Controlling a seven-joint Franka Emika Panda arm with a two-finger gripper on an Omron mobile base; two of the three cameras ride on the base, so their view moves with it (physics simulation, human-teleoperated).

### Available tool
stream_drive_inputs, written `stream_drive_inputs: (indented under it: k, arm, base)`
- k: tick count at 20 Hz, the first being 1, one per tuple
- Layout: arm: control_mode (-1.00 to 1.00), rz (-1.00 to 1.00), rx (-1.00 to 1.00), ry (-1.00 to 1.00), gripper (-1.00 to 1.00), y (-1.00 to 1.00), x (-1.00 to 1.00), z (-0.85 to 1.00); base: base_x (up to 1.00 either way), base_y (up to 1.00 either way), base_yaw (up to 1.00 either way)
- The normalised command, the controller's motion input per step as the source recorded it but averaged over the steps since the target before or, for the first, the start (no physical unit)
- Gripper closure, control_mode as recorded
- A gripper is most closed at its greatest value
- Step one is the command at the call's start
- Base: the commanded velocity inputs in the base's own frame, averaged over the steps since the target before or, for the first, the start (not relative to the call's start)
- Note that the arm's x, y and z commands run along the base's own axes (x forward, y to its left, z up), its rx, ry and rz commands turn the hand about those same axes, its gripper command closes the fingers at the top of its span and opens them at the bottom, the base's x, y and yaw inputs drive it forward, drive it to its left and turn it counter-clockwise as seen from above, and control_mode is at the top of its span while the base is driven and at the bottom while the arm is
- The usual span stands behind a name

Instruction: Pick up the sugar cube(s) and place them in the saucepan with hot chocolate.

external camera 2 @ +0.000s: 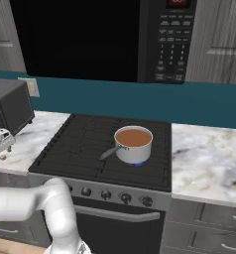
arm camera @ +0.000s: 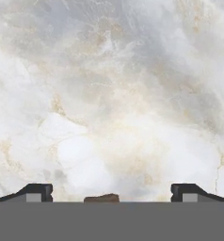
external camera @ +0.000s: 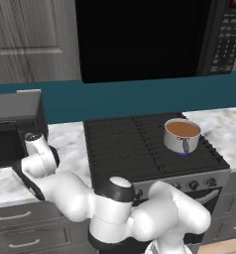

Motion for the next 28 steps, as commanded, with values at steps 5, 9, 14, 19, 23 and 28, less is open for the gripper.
stream_drive_inputs:
  k: [5,9,14,19,23,28]
  arm:
    - [-1.00,0.00,-0.01,0.08,-1.00,0.08,0.03,-0.14]
    - [-1.00,0.00,0.00,0.13,-1.00,-0.03,-0.02,-0.17]
    - [-1.00,0.00,0.00,0.03,-1.00,-0.23,-0.18,-0.13]
    - [-1.00,0.00,0.00,0.00,-1.00,-0.22,-0.36,-0.09]
    - [-1.00,0.00,0.00,0.00,-1.00,-0.04,-0.33,-0.06]
    - [-1.00,0.00,0.00,0.00,-1.00,-0.03,-0.06,-0.01]
  base:
    - [0.00,0.00,0.00]
    - [0.00,0.00,0.00]
    - [0.00,0.00,0.00]
    - [0.00,0.00,0.00]
    - [0.00,0.00,0.00]
    - [0.00,0.00,0.00]
